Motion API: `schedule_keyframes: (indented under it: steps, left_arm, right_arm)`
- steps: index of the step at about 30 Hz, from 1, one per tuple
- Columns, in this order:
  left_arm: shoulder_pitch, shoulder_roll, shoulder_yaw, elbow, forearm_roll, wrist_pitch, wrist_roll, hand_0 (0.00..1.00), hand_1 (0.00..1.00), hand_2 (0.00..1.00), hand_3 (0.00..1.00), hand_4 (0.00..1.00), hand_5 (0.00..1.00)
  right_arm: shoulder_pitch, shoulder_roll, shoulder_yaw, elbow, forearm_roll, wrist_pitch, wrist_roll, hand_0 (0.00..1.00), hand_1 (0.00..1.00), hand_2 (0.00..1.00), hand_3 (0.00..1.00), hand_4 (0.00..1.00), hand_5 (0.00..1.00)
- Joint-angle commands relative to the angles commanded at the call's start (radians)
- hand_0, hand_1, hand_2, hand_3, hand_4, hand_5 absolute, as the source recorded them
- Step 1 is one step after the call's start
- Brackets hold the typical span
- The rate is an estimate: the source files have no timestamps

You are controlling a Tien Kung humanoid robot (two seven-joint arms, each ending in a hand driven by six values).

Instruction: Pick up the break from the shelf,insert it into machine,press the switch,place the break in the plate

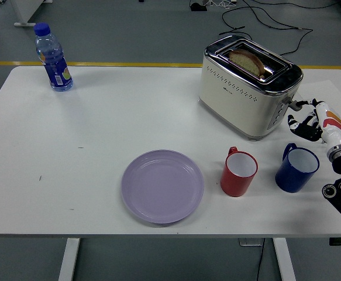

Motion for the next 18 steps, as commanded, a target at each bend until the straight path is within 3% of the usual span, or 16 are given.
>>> schedule_keyframes:
  steps: [18]
  left_arm:
    - [-0.003,0.001,0.003,0.000,-0.005,0.000,0.000,0.655,0.592,0.595,0.600,0.330,0.944]
  right_arm:
    - [-0.001,0.007,0.004,-0.035,-0.012,0.013,-0.029,0.113,0.132,0.251,0.724,0.656,0.349]
